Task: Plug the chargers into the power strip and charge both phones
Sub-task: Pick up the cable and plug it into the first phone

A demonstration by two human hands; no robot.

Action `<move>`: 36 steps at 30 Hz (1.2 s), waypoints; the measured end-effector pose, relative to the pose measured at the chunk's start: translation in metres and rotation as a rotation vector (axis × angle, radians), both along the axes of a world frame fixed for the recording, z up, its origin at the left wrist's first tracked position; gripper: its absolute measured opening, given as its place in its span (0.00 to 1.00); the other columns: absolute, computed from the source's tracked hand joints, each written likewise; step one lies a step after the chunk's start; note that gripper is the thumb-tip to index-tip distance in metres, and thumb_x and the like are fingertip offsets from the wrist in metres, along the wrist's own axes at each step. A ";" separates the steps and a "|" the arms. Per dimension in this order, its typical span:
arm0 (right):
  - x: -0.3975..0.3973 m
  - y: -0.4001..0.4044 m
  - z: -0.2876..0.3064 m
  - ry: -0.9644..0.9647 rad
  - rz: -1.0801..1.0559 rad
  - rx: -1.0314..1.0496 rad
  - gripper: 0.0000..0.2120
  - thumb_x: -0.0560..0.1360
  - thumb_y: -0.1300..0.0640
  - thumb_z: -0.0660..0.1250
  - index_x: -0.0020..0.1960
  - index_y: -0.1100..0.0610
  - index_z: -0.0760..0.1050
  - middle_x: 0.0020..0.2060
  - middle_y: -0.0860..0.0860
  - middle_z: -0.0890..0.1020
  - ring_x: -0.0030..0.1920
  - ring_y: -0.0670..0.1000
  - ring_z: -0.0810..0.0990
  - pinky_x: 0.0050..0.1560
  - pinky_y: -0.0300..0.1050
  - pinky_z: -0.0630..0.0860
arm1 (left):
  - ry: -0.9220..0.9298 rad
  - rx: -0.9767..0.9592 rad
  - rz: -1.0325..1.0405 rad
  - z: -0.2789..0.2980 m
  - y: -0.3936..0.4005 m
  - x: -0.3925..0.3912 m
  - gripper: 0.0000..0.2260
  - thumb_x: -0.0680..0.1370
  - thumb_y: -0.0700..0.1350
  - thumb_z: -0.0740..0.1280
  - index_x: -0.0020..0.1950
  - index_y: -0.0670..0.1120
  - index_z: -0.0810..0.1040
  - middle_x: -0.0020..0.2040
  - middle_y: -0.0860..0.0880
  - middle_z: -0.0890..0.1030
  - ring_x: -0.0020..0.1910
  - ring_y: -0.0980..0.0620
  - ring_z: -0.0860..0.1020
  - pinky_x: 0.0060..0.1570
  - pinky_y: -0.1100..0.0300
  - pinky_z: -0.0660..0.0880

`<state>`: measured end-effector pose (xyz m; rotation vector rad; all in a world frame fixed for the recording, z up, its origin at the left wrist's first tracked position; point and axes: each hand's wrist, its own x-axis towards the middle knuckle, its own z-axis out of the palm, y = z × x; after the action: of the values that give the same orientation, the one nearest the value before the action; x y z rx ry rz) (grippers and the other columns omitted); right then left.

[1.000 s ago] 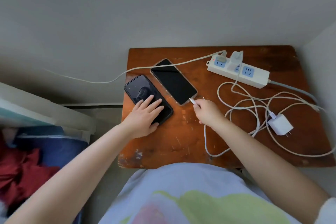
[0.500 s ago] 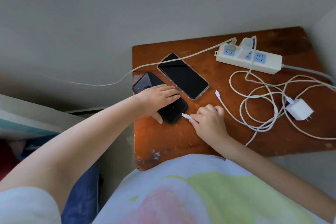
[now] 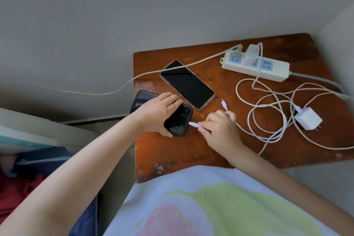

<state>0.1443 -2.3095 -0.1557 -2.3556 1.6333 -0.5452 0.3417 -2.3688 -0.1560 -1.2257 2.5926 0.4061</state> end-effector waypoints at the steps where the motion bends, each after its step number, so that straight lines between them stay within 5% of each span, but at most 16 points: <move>1: 0.000 0.000 0.001 -0.003 0.000 -0.006 0.07 0.59 0.64 0.78 0.37 0.60 0.83 0.28 0.56 0.84 0.31 0.55 0.81 0.36 0.54 0.75 | 0.017 0.008 0.017 0.001 0.002 0.001 0.42 0.67 0.60 0.70 0.72 0.44 0.54 0.72 0.43 0.60 0.71 0.44 0.54 0.68 0.54 0.57; 31: -0.006 -0.009 0.042 0.080 0.150 0.022 0.06 0.59 0.67 0.78 0.32 0.61 0.82 0.28 0.57 0.83 0.31 0.55 0.81 0.47 0.63 0.74 | 0.176 0.022 0.150 0.018 0.021 -0.004 0.41 0.63 0.60 0.73 0.69 0.45 0.61 0.69 0.43 0.68 0.68 0.43 0.61 0.65 0.50 0.64; 36: -0.009 -0.015 0.043 0.097 0.169 0.158 0.03 0.69 0.62 0.71 0.42 0.61 0.83 0.39 0.58 0.84 0.42 0.54 0.80 0.59 0.56 0.66 | 0.177 0.031 0.144 0.019 0.022 -0.007 0.41 0.64 0.59 0.73 0.69 0.45 0.61 0.69 0.43 0.67 0.68 0.43 0.61 0.65 0.51 0.63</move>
<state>0.1351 -2.3241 -0.1123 -2.4049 1.4382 -0.2633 0.3345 -2.3468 -0.1367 -1.4317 2.6384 0.6055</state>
